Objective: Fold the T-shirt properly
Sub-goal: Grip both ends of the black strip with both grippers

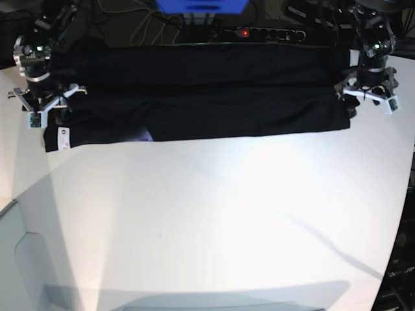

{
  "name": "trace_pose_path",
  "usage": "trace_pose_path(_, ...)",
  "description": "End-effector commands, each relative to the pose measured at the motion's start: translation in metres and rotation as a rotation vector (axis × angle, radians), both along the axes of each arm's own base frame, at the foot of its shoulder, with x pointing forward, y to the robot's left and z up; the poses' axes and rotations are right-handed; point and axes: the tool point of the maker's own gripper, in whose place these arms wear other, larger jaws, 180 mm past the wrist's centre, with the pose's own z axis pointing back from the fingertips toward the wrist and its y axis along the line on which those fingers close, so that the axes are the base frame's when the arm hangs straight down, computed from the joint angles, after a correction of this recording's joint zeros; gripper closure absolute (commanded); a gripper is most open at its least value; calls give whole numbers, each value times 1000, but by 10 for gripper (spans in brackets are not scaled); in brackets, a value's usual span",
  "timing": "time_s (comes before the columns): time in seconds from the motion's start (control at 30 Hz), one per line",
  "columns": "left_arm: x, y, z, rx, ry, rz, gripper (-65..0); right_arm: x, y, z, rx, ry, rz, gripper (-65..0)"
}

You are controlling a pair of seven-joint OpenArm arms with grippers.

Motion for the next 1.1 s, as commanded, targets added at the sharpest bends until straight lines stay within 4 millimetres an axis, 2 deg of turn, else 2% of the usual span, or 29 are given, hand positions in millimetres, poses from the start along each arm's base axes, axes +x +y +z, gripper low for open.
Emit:
trace_pose_path(0.0, 0, 5, 11, 33, -22, -5, -519, 0, 3, 6, -10, -17, 24, -245)
trace_pose_path(0.2, -14, 5, 0, 22, 21, 3, -519, -11, 4, -3, 2, 16, 19, -245)
trace_pose_path(0.3, -23, 8, -19, -6, 62, 28, -519, -9, 13, -6, 16, 20, 42, -245)
trace_pose_path(0.47, -32, 10, -36, -34, 103, 45, -520, -11, 30, -27, 63, 67, 80, -245)
trace_pose_path(0.57, -29, 9, -37, -39, 99, 48, -520, -15, 35, -46, 101, 109, 85, -245)
trace_pose_path(0.67, -28, 8, -38, -43, 99, 46, -520, -11, 35, -58, 125, 126, 75, -244)
trace_pose_path(0.83, -24, -7, -45, -63, 110, 6, -520, -15, 30, -73, 138, 166, 69, -242)
trace_pose_path(1.07, -34, -10, -63, -92, 159, 15, -518, -13, 29, -74, 140, 164, 68, -242)
